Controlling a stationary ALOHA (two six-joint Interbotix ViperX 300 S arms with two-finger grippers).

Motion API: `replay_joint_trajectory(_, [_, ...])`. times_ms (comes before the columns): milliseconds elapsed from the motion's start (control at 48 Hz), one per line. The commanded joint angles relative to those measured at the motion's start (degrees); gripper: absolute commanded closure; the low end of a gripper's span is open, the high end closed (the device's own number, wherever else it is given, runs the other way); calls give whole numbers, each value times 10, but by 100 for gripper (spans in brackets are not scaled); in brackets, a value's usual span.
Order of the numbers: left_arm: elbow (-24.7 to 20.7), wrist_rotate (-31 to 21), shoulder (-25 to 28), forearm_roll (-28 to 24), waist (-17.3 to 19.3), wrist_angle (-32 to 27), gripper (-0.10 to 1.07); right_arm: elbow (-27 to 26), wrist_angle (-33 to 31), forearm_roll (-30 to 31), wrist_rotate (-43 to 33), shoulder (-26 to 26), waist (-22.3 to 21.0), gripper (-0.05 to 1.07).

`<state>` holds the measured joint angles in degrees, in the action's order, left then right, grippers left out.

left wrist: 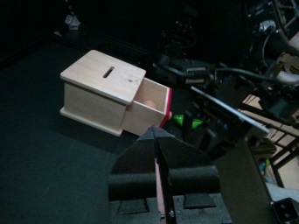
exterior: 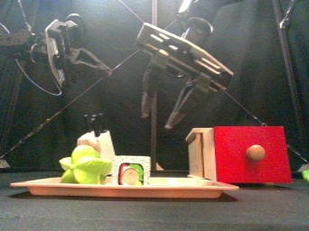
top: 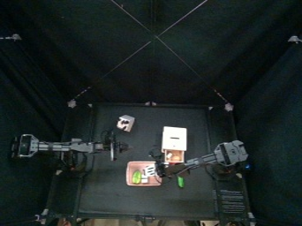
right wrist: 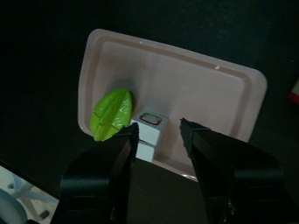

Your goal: Grab sushi piece from plate

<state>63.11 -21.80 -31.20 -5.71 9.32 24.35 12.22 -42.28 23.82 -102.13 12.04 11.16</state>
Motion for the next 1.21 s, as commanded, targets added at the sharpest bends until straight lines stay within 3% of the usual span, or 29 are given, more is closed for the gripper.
replay_joint_trajectory(0, [-8, 2, -5, 0, 3, 3, 74, -37, -3, 1, 0, 7, 1, 23])
replay_joint_trajectory(292, [-3, 2, -17, 0, 1, 2, 74, -112, -45, -20, -7, 89, 32, 23])
replay_joint_trajectory(604, [4, 0, -18, 18, -2, 2, 74, -182, -172, -26, -9, 114, 51, 23])
replay_joint_trajectory(1188, [14, 0, -18, 33, -2, 2, 74, -180, -175, -36, 3, 129, 46, 23])
